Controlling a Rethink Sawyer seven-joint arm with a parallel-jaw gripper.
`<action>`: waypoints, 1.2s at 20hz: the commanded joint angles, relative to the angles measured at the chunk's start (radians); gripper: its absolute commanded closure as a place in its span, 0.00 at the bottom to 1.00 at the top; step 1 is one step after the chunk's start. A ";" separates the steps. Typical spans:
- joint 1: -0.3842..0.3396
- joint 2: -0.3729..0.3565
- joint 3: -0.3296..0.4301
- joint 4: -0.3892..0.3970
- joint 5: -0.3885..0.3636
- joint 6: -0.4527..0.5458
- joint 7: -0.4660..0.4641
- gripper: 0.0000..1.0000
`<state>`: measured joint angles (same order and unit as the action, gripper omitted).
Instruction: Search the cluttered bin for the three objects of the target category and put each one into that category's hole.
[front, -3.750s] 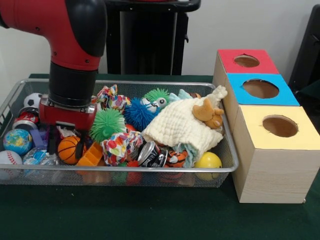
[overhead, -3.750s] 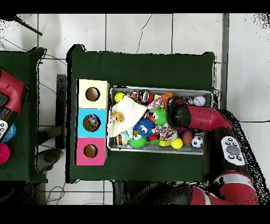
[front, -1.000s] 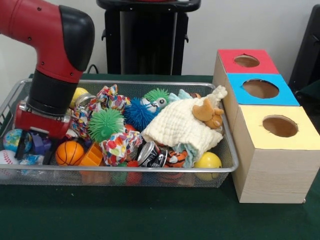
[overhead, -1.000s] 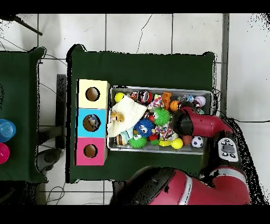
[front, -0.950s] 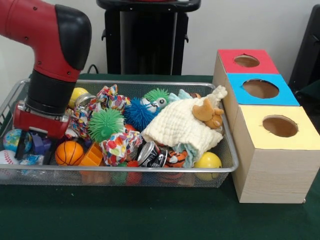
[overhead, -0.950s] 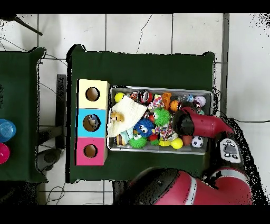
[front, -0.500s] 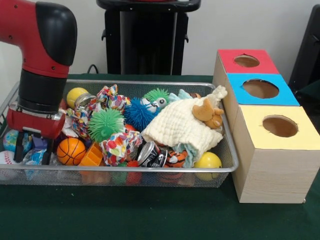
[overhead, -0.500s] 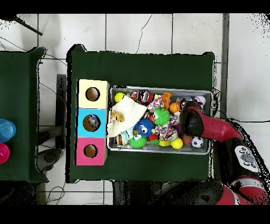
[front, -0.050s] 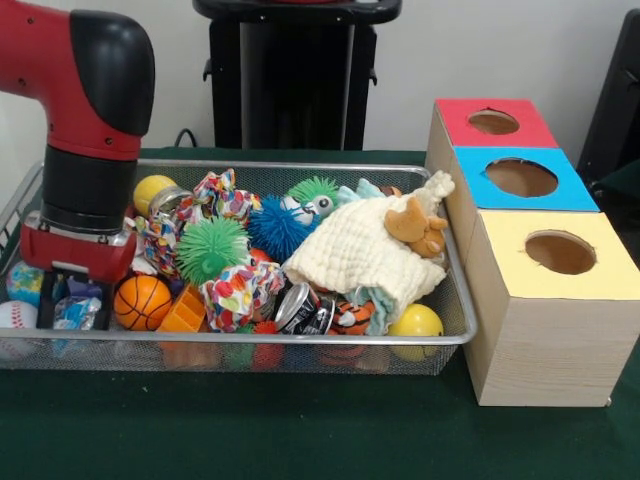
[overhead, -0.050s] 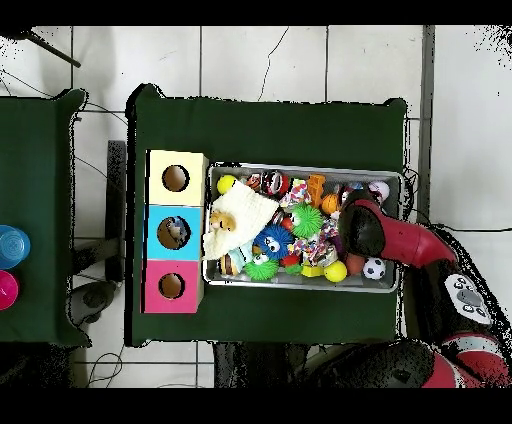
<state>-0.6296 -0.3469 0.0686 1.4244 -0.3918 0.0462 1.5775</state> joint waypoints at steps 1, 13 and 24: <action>-0.022 0.073 0.107 0.029 0.001 -0.014 0.125 0.00; -0.028 0.115 0.102 0.003 -0.007 0.077 0.066 0.00; -0.071 0.153 0.143 -0.018 -0.030 0.062 0.038 0.00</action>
<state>-0.6652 -0.3060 0.1117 1.4124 -0.3854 0.0456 1.5775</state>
